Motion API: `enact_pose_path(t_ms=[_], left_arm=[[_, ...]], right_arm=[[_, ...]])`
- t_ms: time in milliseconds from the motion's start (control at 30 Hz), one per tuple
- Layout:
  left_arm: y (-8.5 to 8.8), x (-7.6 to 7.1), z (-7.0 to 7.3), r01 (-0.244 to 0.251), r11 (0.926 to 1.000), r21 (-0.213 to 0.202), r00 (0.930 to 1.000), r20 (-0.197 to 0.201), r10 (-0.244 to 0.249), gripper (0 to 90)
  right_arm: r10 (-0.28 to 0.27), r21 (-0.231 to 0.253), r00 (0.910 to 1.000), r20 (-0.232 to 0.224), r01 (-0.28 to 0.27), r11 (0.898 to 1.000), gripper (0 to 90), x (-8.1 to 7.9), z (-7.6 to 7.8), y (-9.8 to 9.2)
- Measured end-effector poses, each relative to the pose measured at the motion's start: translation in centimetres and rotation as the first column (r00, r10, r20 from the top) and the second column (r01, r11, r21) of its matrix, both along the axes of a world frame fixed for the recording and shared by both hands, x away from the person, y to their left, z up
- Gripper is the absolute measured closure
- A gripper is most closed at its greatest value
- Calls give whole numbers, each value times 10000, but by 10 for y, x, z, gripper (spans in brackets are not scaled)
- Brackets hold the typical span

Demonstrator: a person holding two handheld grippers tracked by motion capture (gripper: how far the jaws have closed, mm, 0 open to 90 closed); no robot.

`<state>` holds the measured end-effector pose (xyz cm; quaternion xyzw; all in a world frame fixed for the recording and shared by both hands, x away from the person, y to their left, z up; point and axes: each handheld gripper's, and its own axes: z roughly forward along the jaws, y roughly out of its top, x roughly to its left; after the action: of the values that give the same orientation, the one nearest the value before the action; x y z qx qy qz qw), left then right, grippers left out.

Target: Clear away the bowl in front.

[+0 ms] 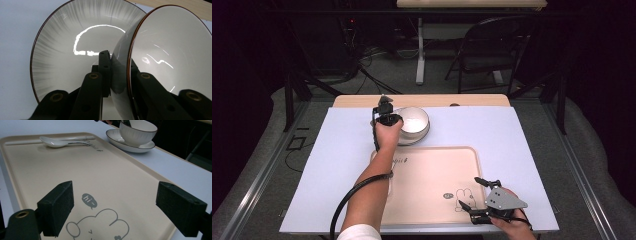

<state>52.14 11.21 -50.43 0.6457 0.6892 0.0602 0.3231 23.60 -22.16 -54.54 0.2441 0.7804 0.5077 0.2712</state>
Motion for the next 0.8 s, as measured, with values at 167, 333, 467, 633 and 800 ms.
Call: enact_pose_path(t_ms=[167, 333, 467, 633, 800], left_arm=[[-1, -7, 9, 371, 9993, 63, 9993, -52, -371, 819], [-2, -14, 12, 647, 9979, 81, 9979, -71, -646, 816], [-3, -23, 15, 1014, 9947, 164, 9948, -89, -1012, 815], [-5, -31, 17, 1329, 9911, 66, 9911, -64, -1329, 815], [-9, -37, 19, 1558, 9877, 96, 9878, -28, -1558, 814]], right_arm=[[-5, -7, 10000, 6, 5, 10000, 142, 0, 0, 0], [4, -34, 10000, 10, -4, 10000, 141, -1, 0, 0], [5, -45, 10000, 34, -5, 10000, 141, 0, 0, 0], [11, -84, 10000, 64, -11, 10000, 142, -1, 0, 1], [2, -102, 10000, 71, -2, 9999, 141, 0, 0, 1]])
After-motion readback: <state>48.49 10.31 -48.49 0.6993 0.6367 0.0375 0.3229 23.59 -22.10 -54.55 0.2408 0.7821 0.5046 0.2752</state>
